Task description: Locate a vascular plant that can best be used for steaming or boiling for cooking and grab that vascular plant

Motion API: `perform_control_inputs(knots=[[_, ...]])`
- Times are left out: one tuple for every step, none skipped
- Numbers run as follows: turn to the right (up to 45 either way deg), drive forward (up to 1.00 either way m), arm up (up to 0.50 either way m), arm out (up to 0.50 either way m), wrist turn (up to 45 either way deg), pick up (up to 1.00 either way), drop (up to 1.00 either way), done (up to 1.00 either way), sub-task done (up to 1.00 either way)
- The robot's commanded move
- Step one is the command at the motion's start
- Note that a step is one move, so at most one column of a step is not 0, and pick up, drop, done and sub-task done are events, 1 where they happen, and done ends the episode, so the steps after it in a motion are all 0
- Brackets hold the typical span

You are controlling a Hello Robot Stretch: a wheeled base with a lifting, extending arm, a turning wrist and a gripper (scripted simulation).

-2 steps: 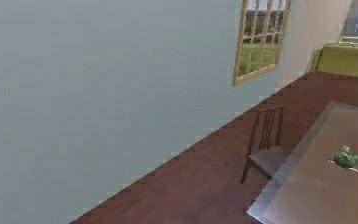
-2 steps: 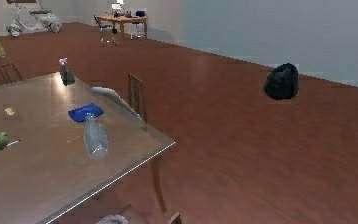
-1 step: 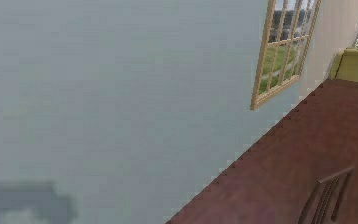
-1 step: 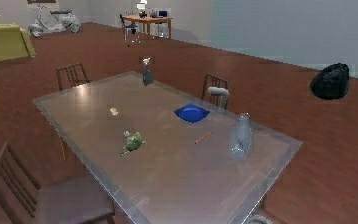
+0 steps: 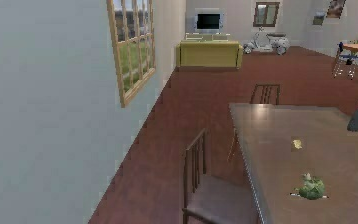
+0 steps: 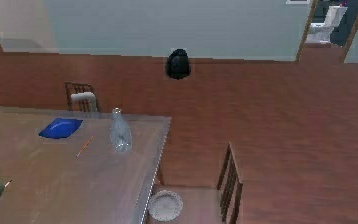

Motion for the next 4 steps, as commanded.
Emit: perform_control_inputs(knots=[[0.0,0.20,0.00,0.00,0.0,0.00,0.00,0.00,0.00],[-36.0,0.00,0.00,0.00,0.0,0.00,0.00,0.00,0.00],[0.0,0.00,0.50,0.00,0.0,0.00,0.00,0.00,0.00],[0.0,0.00,0.30,0.00,0.0,0.00,0.00,0.00,0.00]])
